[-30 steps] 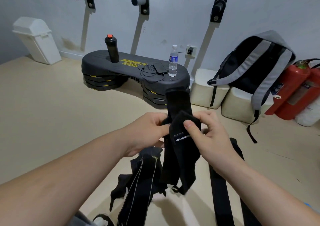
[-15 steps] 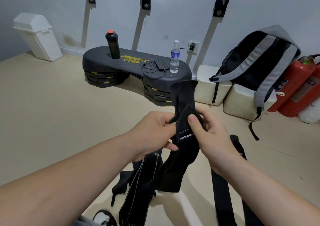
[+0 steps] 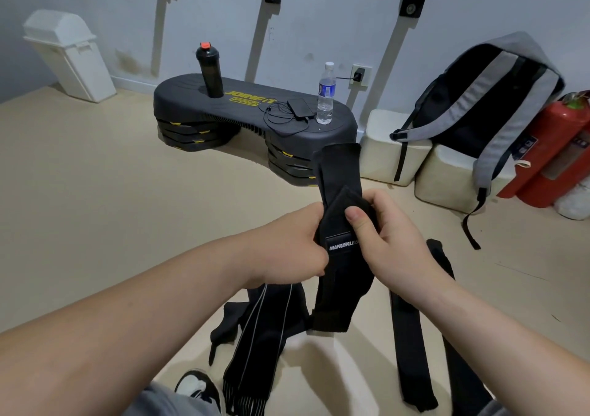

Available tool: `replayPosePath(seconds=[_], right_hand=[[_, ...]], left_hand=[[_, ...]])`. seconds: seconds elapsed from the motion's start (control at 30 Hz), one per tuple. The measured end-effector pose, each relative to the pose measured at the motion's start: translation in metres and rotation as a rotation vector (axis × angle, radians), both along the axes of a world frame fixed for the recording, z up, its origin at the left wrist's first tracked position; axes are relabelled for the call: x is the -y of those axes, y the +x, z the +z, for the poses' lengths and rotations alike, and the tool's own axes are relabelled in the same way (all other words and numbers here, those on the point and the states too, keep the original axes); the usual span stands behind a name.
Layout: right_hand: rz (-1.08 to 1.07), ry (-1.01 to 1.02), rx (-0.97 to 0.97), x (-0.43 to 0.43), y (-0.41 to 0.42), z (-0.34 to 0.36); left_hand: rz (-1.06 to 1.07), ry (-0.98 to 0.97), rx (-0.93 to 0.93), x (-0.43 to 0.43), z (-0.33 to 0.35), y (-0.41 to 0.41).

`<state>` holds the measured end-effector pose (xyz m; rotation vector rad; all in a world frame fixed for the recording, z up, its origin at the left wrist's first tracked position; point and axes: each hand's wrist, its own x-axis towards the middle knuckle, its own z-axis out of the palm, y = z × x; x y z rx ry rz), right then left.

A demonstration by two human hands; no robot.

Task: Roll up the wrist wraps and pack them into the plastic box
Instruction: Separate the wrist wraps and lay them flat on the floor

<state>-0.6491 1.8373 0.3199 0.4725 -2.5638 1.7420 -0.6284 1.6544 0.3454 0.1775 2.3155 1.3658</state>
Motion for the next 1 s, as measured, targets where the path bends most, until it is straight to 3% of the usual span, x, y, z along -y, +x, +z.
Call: replayPosePath(seconds=[0.23,0.3,0.43,0.6,0.8,1.0], right_hand=[[0.003,0.159,-0.062,0.007,0.006,-0.005],[0.005,0.046,0.014,0.006,0.003,0.0],[0.114,-0.311,0.384,0.005,0.0,0.007],[0.286,-0.267,0.434,0.003,0.002,0.0],[0.07,-0.377,0.459,0.008,0.0,-0.008],[-0.227,-0.556,0.549,-0.008,-0.023,-0.013]], left_hand=[[0.08,-0.168,-0.161,-0.012,-0.009,0.003],[0.127,-0.147,-0.192,-0.011,-0.007,0.001],[0.297,0.022,-0.251,-0.007,0.009,-0.006],[0.512,0.138,-0.346,0.003,0.02,-0.012],[0.423,0.208,-0.159,-0.022,-0.005,-0.003],[0.24,0.011,-0.037,-0.046,-0.038,0.015]])
